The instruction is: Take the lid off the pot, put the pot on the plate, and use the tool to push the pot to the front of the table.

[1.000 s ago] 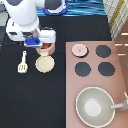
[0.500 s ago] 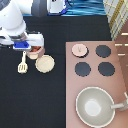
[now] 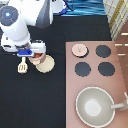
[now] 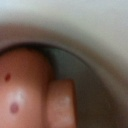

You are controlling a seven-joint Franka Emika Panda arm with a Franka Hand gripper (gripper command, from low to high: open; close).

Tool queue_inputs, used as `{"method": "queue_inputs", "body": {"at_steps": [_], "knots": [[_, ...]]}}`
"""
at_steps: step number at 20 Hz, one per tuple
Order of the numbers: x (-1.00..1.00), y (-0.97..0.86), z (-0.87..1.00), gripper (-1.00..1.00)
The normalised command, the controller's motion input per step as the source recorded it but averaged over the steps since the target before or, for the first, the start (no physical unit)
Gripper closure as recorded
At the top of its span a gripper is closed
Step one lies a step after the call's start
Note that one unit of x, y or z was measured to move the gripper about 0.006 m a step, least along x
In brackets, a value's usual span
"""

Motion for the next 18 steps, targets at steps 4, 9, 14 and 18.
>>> {"method": "queue_inputs", "body": {"at_steps": [4, 9, 14, 18], "knots": [[-0.05, 0.19, -0.42, 1.00], [-0.19, 0.07, -0.57, 1.00], [-0.43, 0.00, -0.54, 1.00], [-0.41, 0.02, -0.34, 1.00]]}}
